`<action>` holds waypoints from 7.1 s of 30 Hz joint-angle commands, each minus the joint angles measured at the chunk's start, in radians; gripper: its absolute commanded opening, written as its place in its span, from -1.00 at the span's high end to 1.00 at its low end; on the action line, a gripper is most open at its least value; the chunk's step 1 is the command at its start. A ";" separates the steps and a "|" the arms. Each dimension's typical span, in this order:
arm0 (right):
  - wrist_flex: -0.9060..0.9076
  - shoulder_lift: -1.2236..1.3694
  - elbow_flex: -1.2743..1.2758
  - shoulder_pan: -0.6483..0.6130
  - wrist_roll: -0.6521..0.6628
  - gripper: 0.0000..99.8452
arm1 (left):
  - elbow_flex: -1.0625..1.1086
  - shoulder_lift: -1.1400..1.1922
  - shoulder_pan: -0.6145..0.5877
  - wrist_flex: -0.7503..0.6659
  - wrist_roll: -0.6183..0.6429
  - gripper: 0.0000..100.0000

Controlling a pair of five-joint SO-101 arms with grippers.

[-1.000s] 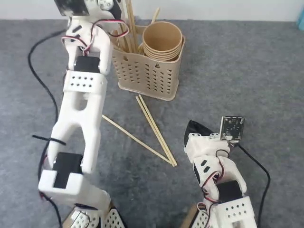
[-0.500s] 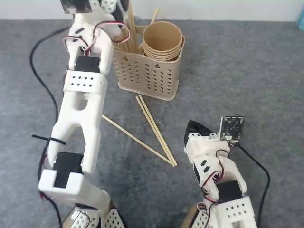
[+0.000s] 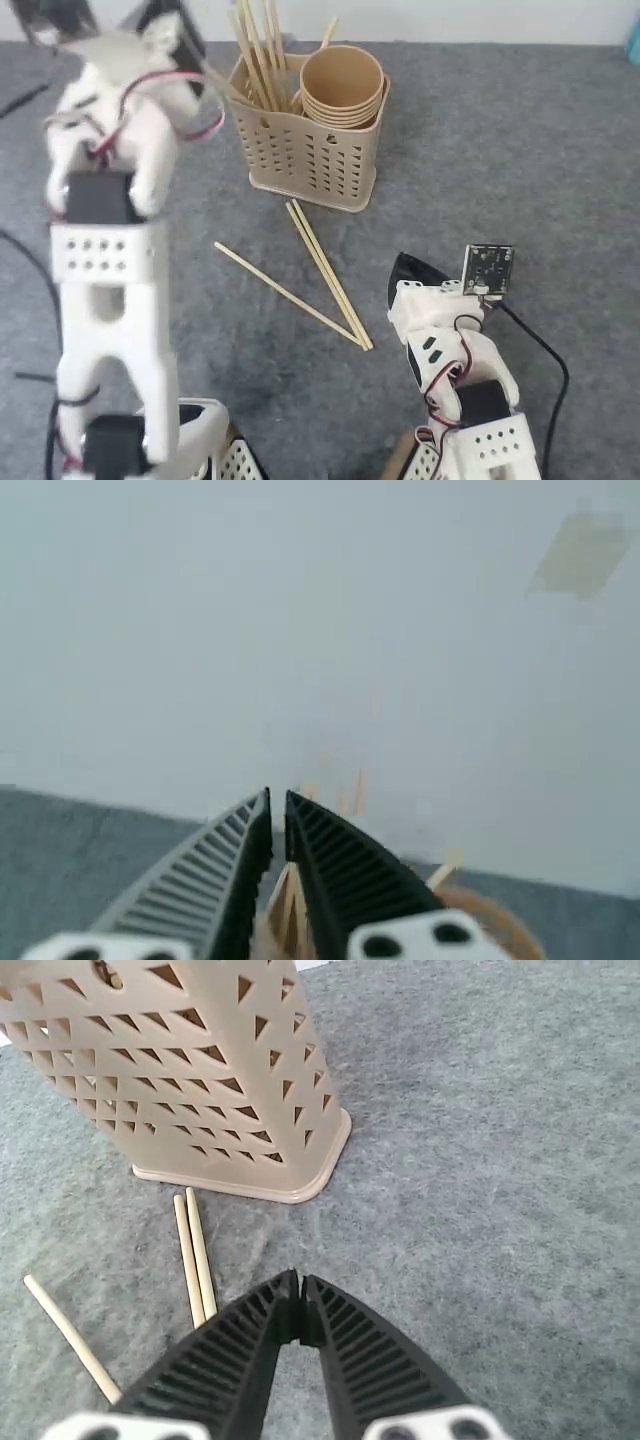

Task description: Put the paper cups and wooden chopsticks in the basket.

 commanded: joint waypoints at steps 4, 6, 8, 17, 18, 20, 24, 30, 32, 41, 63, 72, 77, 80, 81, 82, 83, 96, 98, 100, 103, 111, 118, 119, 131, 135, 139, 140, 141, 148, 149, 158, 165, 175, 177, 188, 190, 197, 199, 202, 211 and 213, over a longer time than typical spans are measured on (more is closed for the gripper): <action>-0.010 -0.025 0.017 0.013 0.015 0.98 | 0.262 -0.110 -0.018 0.381 0.012 0.97; -0.010 -0.025 0.017 0.013 0.015 0.98 | 0.372 -0.110 -0.018 0.379 0.014 0.97; -0.008 -0.024 0.017 0.013 0.015 0.98 | 0.476 -0.110 -0.023 0.341 0.046 0.97; -0.007 -0.024 0.017 0.013 0.015 0.98 | 0.842 0.012 -0.091 0.048 0.262 0.97; -0.007 -0.024 0.017 0.013 0.015 0.98 | 0.842 0.058 -0.091 0.040 0.262 0.96; -0.007 -0.024 0.017 0.013 0.015 0.98 | 0.819 0.157 -0.087 0.035 0.262 0.96; -0.005 -0.024 0.017 0.013 0.015 0.98 | 0.720 0.350 -0.087 0.041 0.264 0.84; -0.005 -0.024 0.017 0.013 0.015 0.98 | 0.613 0.450 -0.089 0.044 0.264 0.65; -0.005 -0.024 0.017 0.013 0.015 0.98 | 0.607 0.448 -0.087 0.041 0.273 0.65; -0.005 -0.024 0.017 0.010 0.015 0.98 | 0.615 0.356 -0.086 0.092 0.305 0.65; 0.012 -0.024 0.017 0.007 0.014 0.98 | 0.607 0.525 -0.052 -0.031 0.402 0.75; 0.012 -0.024 0.017 0.010 0.011 0.98 | 0.605 0.499 -0.048 0.011 0.399 0.98; 0.015 -0.035 0.017 0.008 0.014 0.98 | 0.714 0.339 -0.051 -0.031 0.359 0.98; 0.024 -0.027 -0.018 -0.028 0.051 0.98 | 0.848 0.210 -0.058 -0.193 0.350 0.98; 0.054 -0.025 -0.048 -0.051 0.083 0.98 | 0.898 0.163 -0.058 -0.253 0.350 0.98; 0.102 -0.025 -0.081 -0.071 0.107 0.98 | 0.951 0.112 -0.058 -0.315 0.350 0.98; 0.151 -0.025 -0.123 -0.093 0.121 0.98 | 1.001 0.061 -0.058 -0.376 0.348 0.98; 0.071 0.170 -0.245 -0.285 0.157 0.98 | 1.463 -0.483 -0.049 -0.756 0.350 0.98; 0.025 0.300 -0.298 -0.288 0.155 0.98 | 1.463 -0.486 -0.052 -0.756 0.350 0.98; -0.015 0.452 -0.374 -0.294 0.155 0.98 | 1.463 -0.486 -0.054 -0.756 0.351 0.98; -0.074 0.716 -0.512 -0.321 0.161 0.97 | 1.463 -0.486 -0.054 -0.756 0.351 0.98; -0.292 1.452 -0.809 -0.340 0.153 0.64 | 1.440 -0.486 -0.135 -0.758 0.356 0.98; -0.407 1.727 -0.951 -0.334 0.155 0.87 | 1.428 -0.485 -0.163 -0.758 0.356 0.98; -0.407 1.727 -0.951 -0.334 0.155 0.88 | 1.426 -0.485 -0.163 -0.760 0.356 0.98; -0.418 1.738 -0.959 -0.314 0.155 0.89 | 1.426 -0.485 -0.163 -0.758 0.356 0.98; -0.418 1.748 -0.961 -0.318 0.161 0.88 | 1.429 -0.485 -0.163 -0.758 0.356 0.98; -0.377 1.824 -1.034 -0.315 0.155 0.82 | 1.431 -0.485 -0.163 -0.756 0.356 0.98; -0.346 1.839 -1.060 -0.315 0.155 0.81 | 1.431 -0.485 -0.163 -0.756 0.356 0.98; -0.309 1.856 -1.088 -0.317 0.155 0.81 | 1.431 -0.485 -0.163 -0.756 0.356 0.98; -0.179 1.925 -1.204 -0.318 0.153 0.81 | 1.432 -0.483 -0.163 -0.756 0.356 0.98; -0.179 1.925 -1.204 -0.318 0.153 0.81 | 1.432 -0.483 -0.161 -0.756 0.356 0.98; -0.166 1.778 -1.089 -0.320 0.153 0.99 | 1.319 -0.245 -0.143 -0.763 0.353 0.98; -0.163 1.360 -0.881 -0.312 0.161 0.98 | 1.251 -0.138 -0.144 -0.760 0.351 0.98; -0.285 0.750 -0.767 -0.312 0.161 0.98 | 1.251 -0.138 -0.144 -0.760 0.351 0.98; -0.383 0.696 -0.767 -0.312 0.161 0.98 | 1.251 -0.138 -0.144 -0.760 0.351 0.98; -1.139 0.777 -0.807 -0.317 0.397 0.98 | 1.251 -0.138 -0.144 -0.761 0.351 0.98; -1.253 0.892 -0.876 -0.312 0.451 0.98 | 1.251 -0.138 -0.144 -0.761 0.351 0.98; -1.412 1.376 -1.264 -0.286 0.557 0.98 | 1.251 -0.138 -0.144 -0.763 0.351 0.98; -1.429 1.523 -1.409 -0.285 0.623 0.98 | 1.251 -0.138 -0.144 -0.763 0.351 0.98; -1.431 1.713 -1.603 -0.277 0.661 0.98 | 1.250 -0.138 -0.144 -0.763 0.351 0.98; -1.431 2.055 -1.880 -0.243 0.671 0.98 | 1.250 -0.138 -0.144 -0.763 0.351 0.98; -1.431 2.091 -1.883 -0.232 0.671 0.98 | 1.250 -0.138 -0.144 -0.764 0.351 0.98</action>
